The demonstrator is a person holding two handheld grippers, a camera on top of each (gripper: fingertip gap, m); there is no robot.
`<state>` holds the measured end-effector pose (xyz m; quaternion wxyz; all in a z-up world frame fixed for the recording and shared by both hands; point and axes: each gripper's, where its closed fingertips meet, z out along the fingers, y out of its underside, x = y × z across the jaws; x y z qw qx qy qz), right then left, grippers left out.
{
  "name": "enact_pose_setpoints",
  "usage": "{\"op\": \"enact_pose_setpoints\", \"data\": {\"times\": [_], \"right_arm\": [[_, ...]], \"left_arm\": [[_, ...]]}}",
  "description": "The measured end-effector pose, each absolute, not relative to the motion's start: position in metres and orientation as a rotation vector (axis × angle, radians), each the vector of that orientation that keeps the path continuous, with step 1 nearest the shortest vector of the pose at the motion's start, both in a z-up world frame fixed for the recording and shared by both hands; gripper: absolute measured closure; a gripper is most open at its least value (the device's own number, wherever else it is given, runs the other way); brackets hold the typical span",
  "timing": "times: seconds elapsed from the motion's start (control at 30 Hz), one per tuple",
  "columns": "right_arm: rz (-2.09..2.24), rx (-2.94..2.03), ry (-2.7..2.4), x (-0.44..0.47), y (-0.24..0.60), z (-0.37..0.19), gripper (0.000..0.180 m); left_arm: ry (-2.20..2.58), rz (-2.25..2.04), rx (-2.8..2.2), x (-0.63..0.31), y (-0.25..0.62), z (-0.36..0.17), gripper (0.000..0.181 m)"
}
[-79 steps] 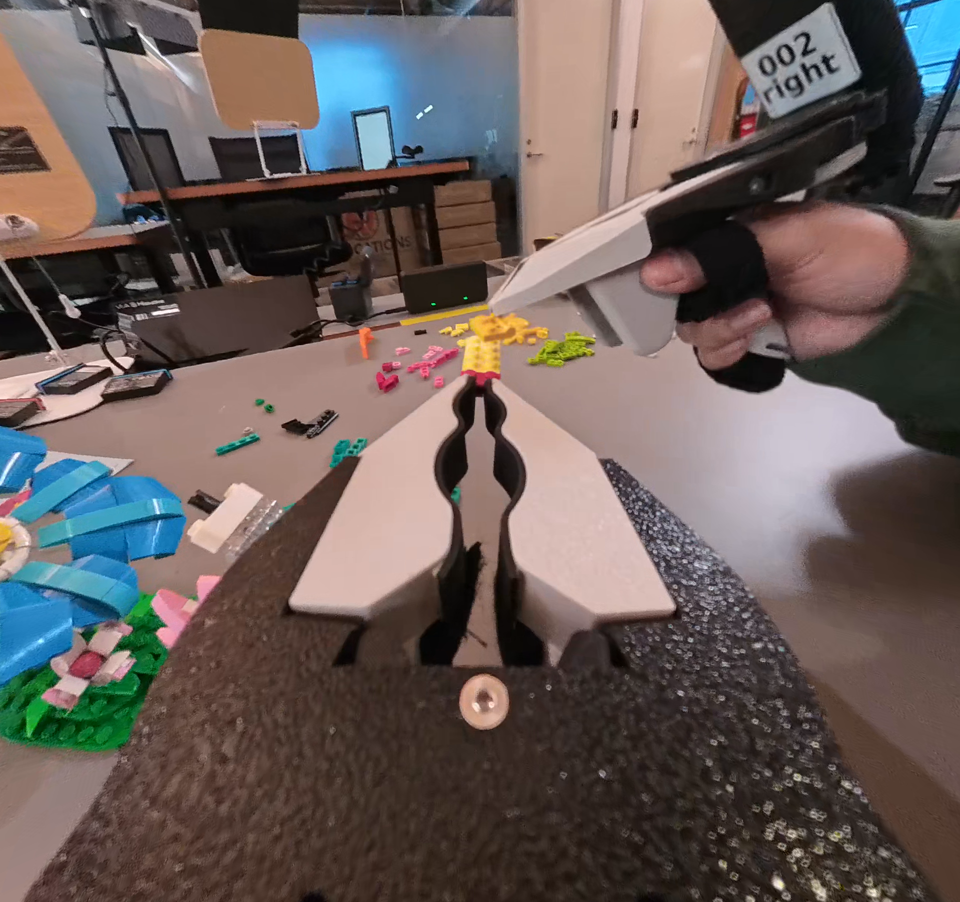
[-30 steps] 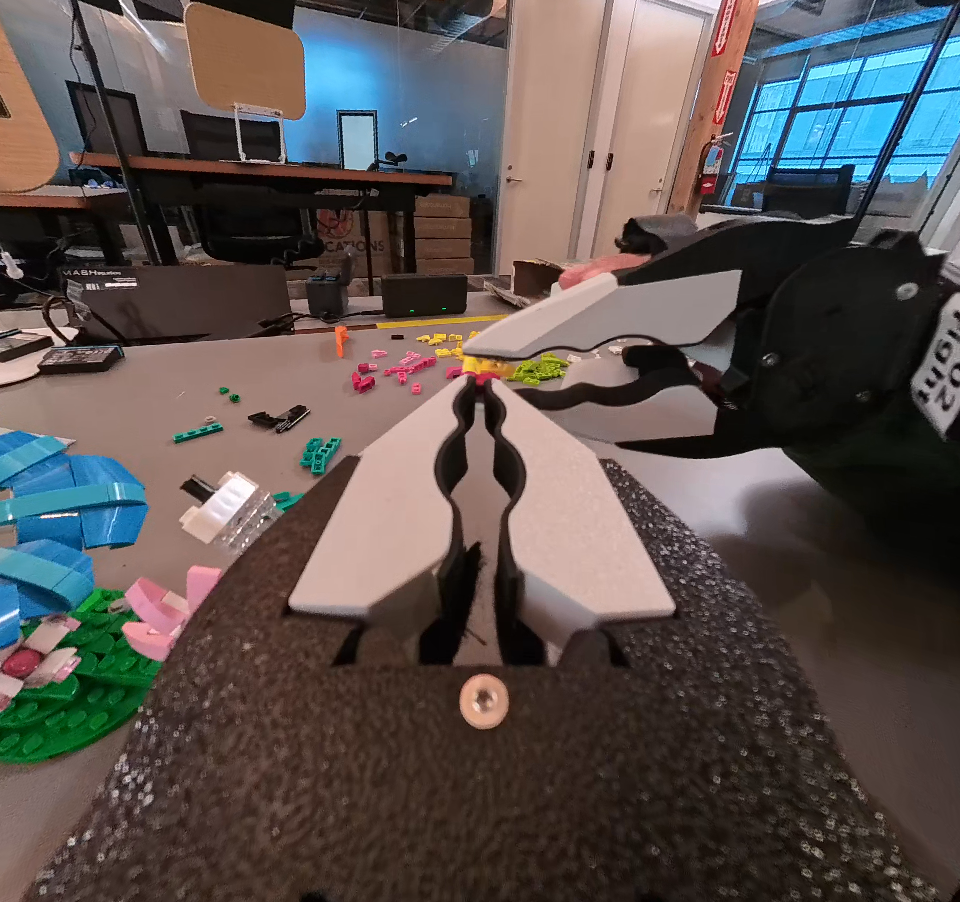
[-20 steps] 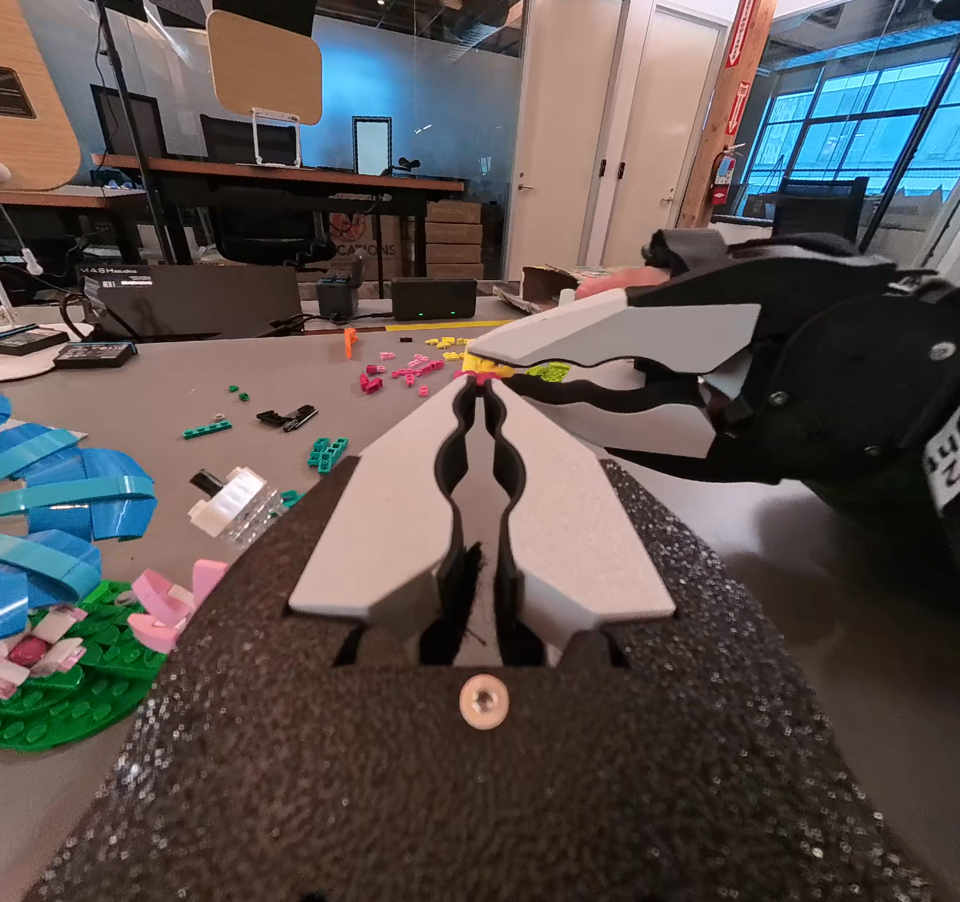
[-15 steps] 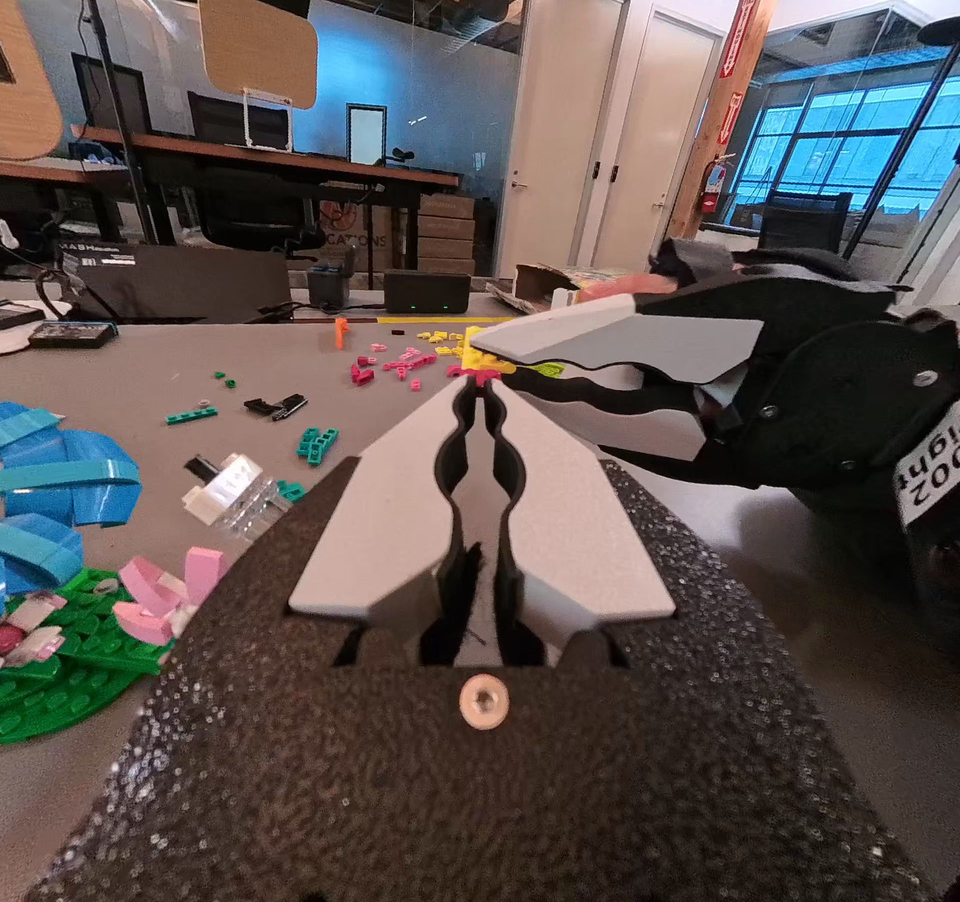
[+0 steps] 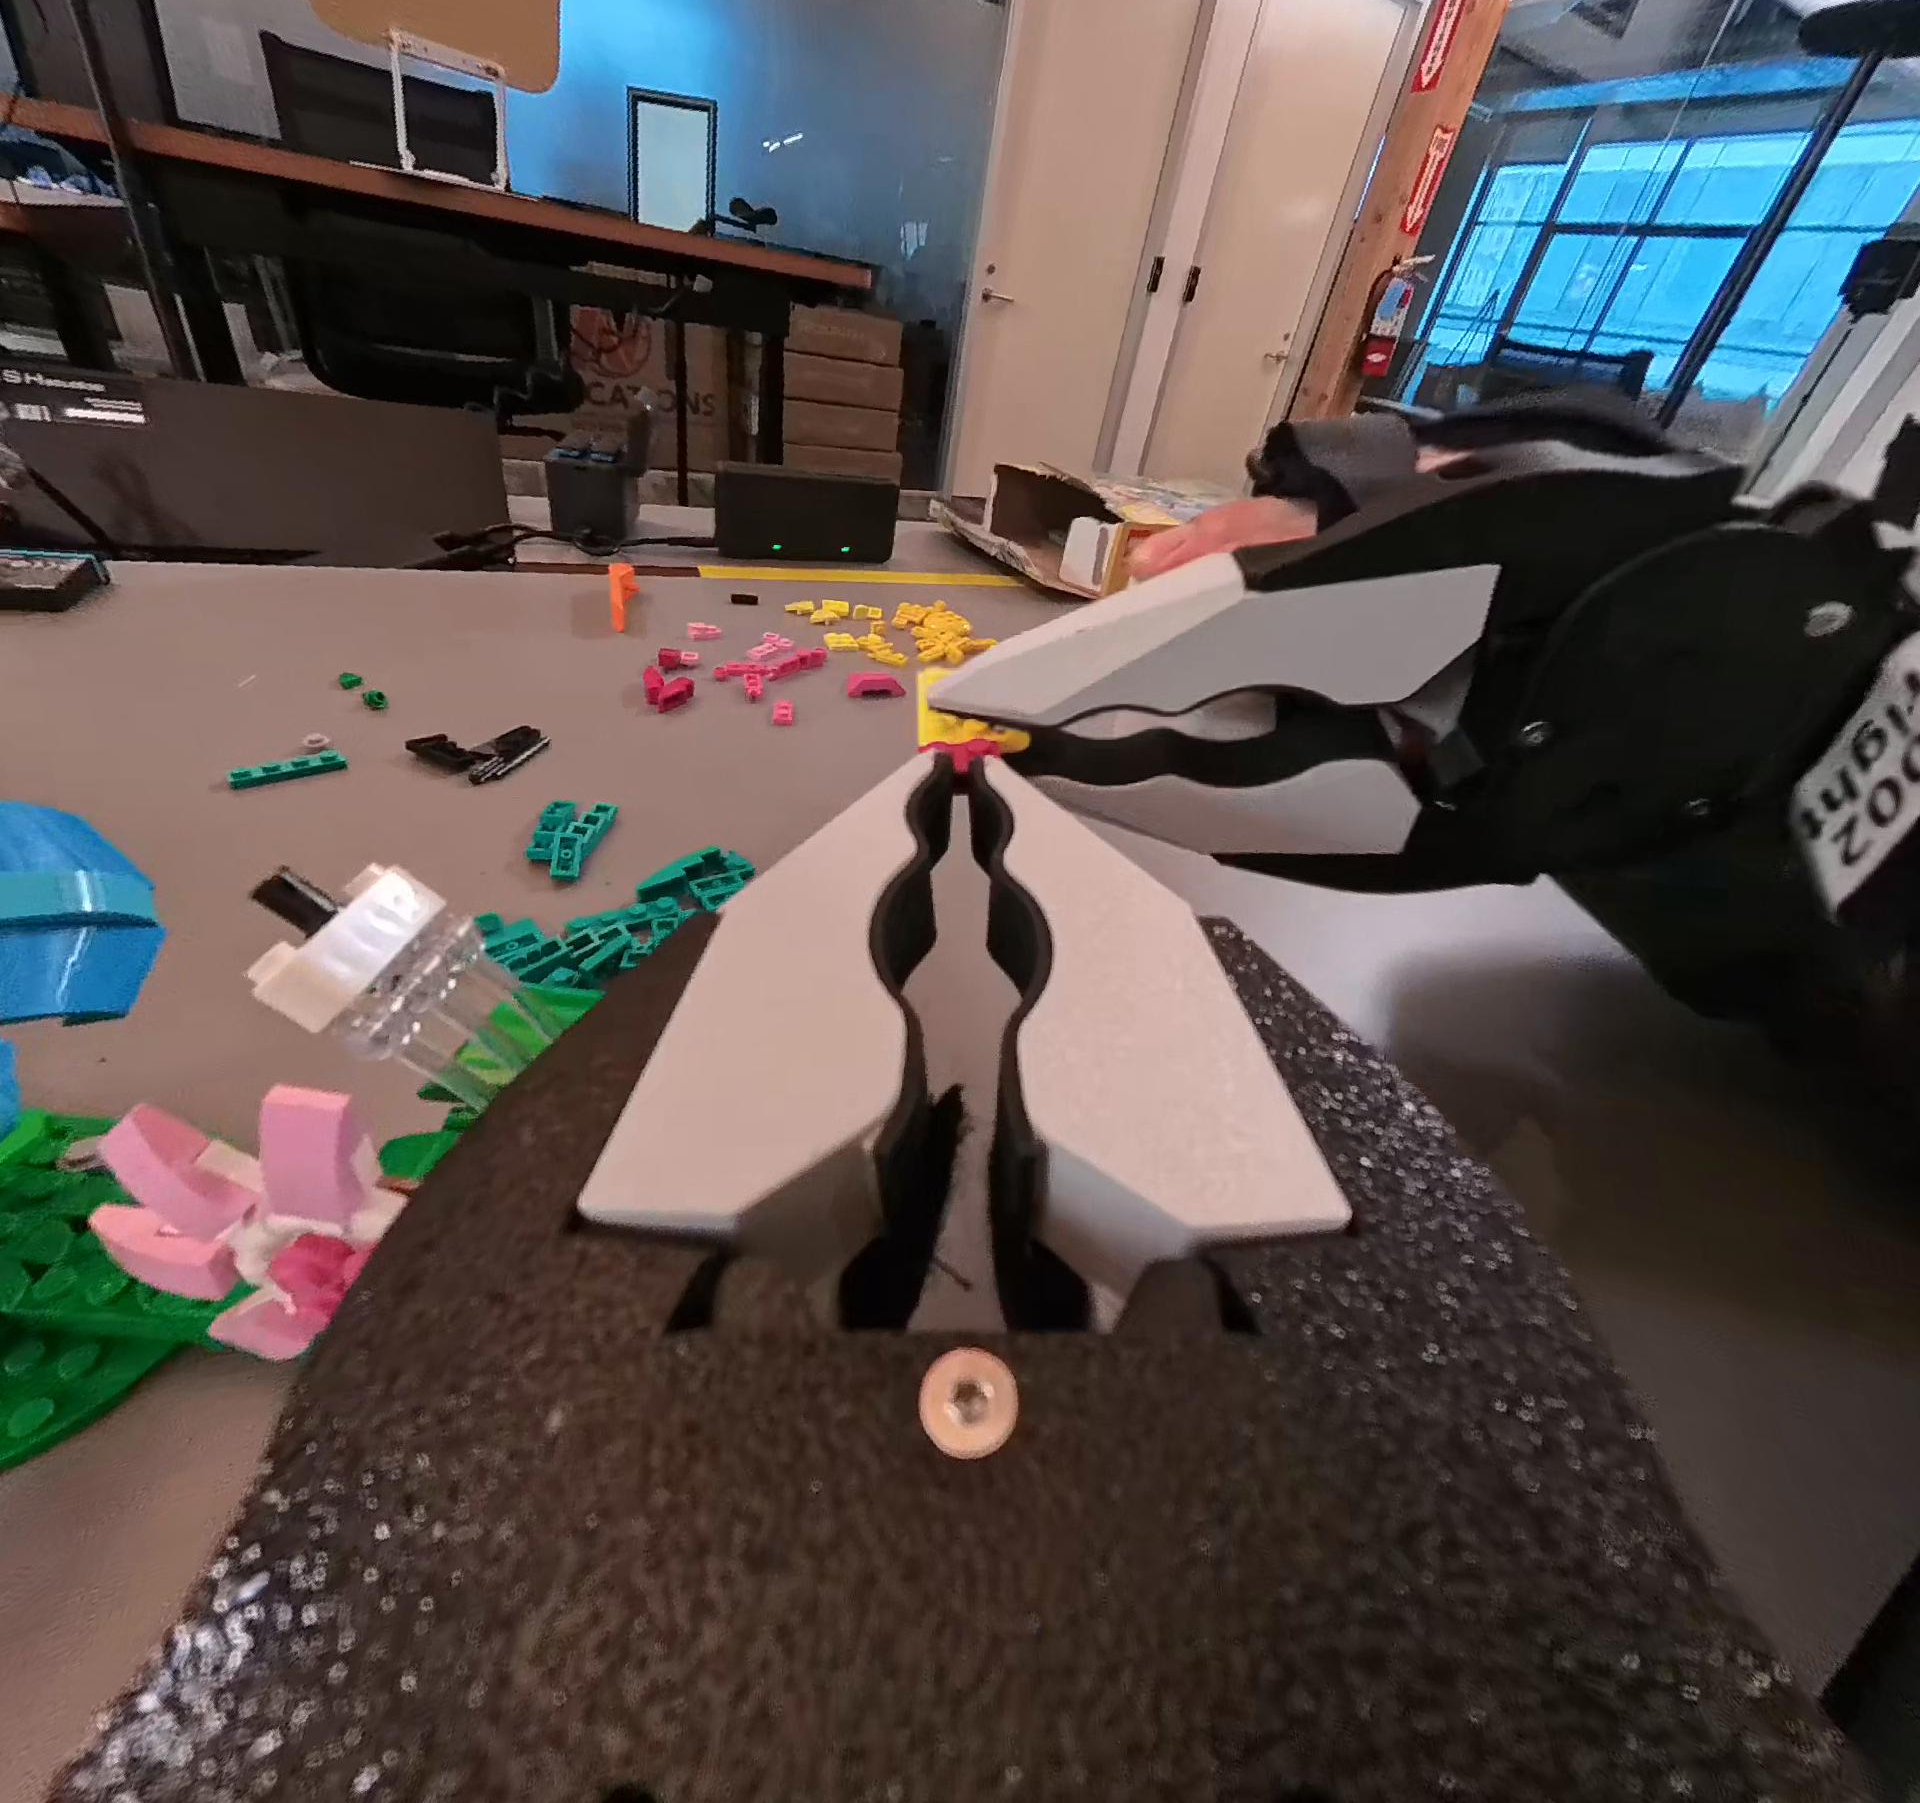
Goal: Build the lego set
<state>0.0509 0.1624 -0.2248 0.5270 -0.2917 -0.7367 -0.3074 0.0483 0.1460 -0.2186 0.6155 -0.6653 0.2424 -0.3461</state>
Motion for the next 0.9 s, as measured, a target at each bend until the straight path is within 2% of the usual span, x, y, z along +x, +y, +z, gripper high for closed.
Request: {"op": "enact_pose_setpoints", "data": {"times": [0.03,0.07,0.13,0.17,0.33,0.4,0.5,0.67,0.7,0.73,0.77,0.8,0.9], "right_arm": [[-0.665,-0.750,-1.738,0.051,0.161,-0.223,0.173],[-0.609,-0.795,-1.714,0.052,0.160,-0.221,0.171],[-0.563,-0.865,-1.657,0.057,0.162,-0.213,0.147],[-0.559,-0.864,-1.647,0.058,0.161,-0.210,0.145],[-0.650,-0.693,-1.699,0.053,0.151,-0.211,0.157],[-0.698,-0.645,-1.717,0.052,0.150,-0.214,0.172],[-0.672,-0.677,-1.721,0.054,0.149,-0.214,0.174],[-0.469,-0.822,-1.734,0.055,0.146,-0.216,0.173],[-0.421,-0.856,-1.711,0.057,0.146,-0.210,0.163],[-0.383,-0.890,-1.692,0.061,0.147,-0.204,0.142],[-0.323,-0.906,-1.688,0.063,0.144,-0.200,0.136],[-0.258,-0.895,-1.682,0.063,0.139,-0.195,0.136],[-0.162,-0.842,-1.675,0.065,0.126,-0.181,0.153]], "left_arm": [[0.553,-0.816,-1.526,0.048,0.146,-0.216,0.180],[0.549,-0.827,-1.527,0.047,0.146,-0.214,0.181],[0.536,-0.846,-1.525,0.044,0.146,-0.211,0.181],[0.531,-0.857,-1.524,0.043,0.146,-0.209,0.181],[0.574,-0.890,-1.532,0.050,0.140,-0.208,0.180],[0.583,-0.896,-1.537,0.053,0.138,-0.208,0.180],[0.589,-0.911,-1.543,0.055,0.137,-0.209,0.180],[0.594,-0.949,-1.541,0.055,0.135,-0.209,0.180],[0.596,-0.968,-1.521,0.053,0.133,-0.205,0.180],[0.602,-0.990,-1.499,0.052,0.130,-0.200,0.180],[0.610,-1.039,-1.473,0.052,0.126,-0.194,0.180],[0.615,-1.106,-1.450,0.052,0.121,-0.188,0.180],[0.631,-1.263,-1.394,0.050,0.109,-0.174,0.180]]}}
